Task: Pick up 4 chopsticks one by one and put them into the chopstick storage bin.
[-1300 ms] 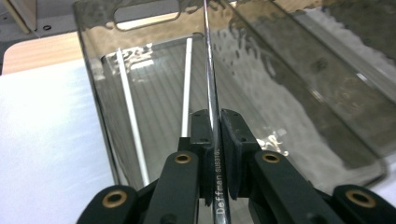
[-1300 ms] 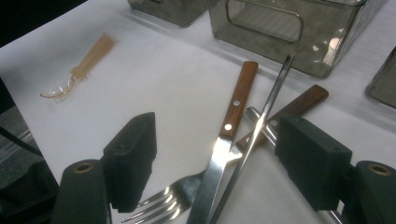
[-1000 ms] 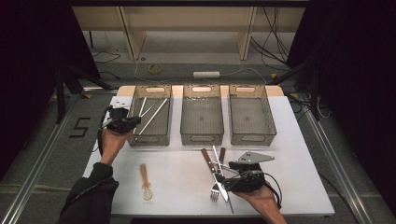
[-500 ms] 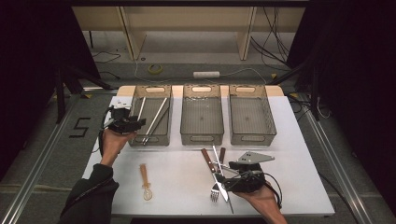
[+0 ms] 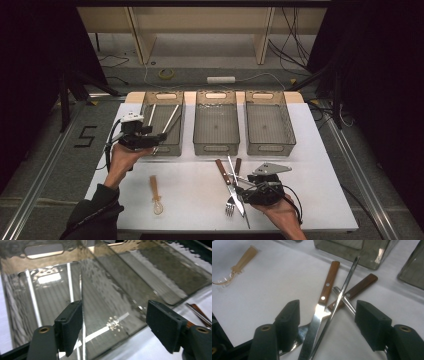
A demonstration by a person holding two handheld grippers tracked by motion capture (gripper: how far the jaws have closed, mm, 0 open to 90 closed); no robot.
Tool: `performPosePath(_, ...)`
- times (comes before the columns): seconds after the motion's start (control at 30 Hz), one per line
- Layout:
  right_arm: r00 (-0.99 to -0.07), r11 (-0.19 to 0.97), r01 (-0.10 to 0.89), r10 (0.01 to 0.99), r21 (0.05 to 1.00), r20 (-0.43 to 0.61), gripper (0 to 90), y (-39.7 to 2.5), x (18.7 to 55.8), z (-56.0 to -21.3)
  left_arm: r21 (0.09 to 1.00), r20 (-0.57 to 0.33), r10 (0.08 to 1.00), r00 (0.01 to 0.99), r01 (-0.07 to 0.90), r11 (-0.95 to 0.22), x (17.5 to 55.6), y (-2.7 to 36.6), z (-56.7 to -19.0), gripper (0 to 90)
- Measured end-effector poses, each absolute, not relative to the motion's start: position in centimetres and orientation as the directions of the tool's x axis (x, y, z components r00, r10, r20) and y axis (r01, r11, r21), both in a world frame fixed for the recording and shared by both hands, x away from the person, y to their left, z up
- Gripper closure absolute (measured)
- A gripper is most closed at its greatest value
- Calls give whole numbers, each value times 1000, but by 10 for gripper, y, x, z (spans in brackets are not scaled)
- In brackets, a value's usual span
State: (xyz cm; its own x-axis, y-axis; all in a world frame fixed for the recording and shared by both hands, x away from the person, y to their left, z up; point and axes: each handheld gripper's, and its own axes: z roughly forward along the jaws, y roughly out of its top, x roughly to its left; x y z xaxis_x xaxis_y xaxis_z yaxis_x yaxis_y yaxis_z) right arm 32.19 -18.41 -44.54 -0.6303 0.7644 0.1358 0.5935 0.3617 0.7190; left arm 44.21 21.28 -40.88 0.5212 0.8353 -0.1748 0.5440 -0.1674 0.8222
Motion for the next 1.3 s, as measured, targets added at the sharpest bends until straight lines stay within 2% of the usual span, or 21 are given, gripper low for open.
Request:
performPosePath(0.1,-626,389,594,773,704,100,429,-183,323,-447,830,-159,820,550,524,-190,434,209,-409,259)
performPosePath(0.57,-607,401,638,787,658,108,545,-181,330,-456,884,-133,776,616,429,-188,389,187,-417,246)
performPosePath(0.93,-614,431,652,783,624,101,629,-172,332,-463,882,-134,750,648,423,-208,360,173,-426,235)
performPosePath(1.3,-614,448,661,785,602,90,677,-169,334,-468,873,-127,739,661,428,-232,351,170,-426,229)
